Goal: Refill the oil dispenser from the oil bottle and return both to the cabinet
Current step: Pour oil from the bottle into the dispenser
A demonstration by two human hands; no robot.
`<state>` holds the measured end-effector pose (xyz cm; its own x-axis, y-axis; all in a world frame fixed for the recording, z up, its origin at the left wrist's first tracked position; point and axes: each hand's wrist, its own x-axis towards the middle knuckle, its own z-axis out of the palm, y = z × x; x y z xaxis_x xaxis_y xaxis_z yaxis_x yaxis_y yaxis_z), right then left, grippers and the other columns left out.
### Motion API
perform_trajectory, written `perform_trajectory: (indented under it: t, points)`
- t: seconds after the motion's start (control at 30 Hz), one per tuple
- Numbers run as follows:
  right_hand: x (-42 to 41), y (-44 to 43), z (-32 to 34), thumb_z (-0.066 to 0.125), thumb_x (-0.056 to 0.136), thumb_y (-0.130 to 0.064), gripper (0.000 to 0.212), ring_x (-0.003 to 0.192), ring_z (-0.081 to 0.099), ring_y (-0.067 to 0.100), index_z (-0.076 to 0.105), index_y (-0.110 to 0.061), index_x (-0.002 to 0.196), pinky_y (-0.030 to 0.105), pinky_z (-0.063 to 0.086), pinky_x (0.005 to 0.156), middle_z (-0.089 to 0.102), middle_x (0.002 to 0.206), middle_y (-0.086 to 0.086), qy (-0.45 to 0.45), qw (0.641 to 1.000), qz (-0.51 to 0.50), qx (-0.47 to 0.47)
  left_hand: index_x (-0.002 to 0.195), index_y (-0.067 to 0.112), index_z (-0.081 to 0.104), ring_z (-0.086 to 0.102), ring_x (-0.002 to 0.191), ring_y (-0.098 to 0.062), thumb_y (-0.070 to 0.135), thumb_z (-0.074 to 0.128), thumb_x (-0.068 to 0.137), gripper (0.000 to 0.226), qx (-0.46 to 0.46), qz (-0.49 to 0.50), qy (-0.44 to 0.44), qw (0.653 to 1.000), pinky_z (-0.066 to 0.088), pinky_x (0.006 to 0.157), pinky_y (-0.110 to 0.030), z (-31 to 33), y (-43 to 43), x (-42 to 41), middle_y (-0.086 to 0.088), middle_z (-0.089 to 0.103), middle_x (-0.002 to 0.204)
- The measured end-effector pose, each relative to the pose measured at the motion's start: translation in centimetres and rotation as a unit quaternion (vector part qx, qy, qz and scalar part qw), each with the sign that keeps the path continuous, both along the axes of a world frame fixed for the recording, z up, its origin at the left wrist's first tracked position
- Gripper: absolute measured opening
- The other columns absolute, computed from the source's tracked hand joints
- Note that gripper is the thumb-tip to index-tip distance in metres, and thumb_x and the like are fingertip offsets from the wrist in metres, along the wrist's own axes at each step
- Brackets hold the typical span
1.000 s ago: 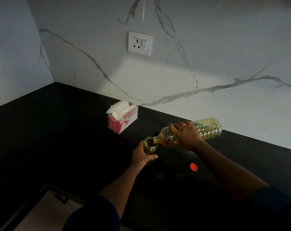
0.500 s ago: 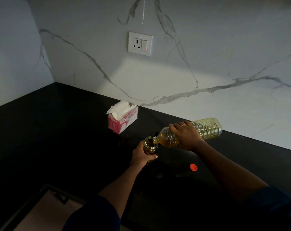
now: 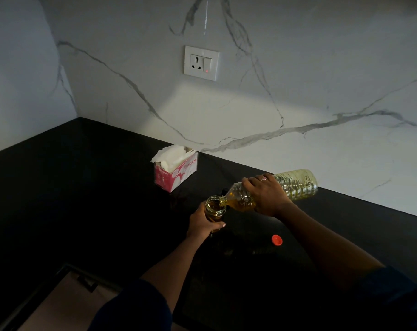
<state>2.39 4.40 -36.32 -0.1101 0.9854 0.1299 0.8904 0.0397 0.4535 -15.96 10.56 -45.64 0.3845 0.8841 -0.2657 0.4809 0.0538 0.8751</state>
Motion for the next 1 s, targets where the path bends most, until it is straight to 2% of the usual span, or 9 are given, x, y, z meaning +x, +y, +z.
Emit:
perform_trajectory:
  t: [0.73, 1.0]
  points:
    - [-0.18, 0.02, 0.29, 0.087, 0.035, -0.044, 0.086, 0.079, 0.067, 0.029, 0.061, -0.007, 0.108, 0.041, 0.054, 0.074, 0.069, 0.089, 0.011, -0.007, 1.0, -0.002, 0.002, 0.136, 0.018, 0.04, 0.042, 0.131, -0.021, 0.018, 0.083, 0.065, 0.083, 0.002, 0.001, 0.003, 1.0, 0.037, 0.105, -0.034, 0.26, -0.18, -0.06, -0.004, 0.049, 0.136]
    - [-0.24, 0.04, 0.38, 0.086, 0.045, -0.046, 0.084, 0.087, 0.066, 0.029, 0.058, -0.008, 0.115, 0.043, 0.051, 0.081, 0.069, 0.097, 0.012, -0.008, 1.0, -0.006, -0.006, 0.136, 0.019, 0.04, 0.04, 0.132, -0.021, 0.018, 0.083, 0.065, 0.083, 0.0, -0.002, 0.002, 1.0, 0.037, 0.106, -0.035, 0.2, -0.11, 0.0, -0.004, 0.049, 0.137]
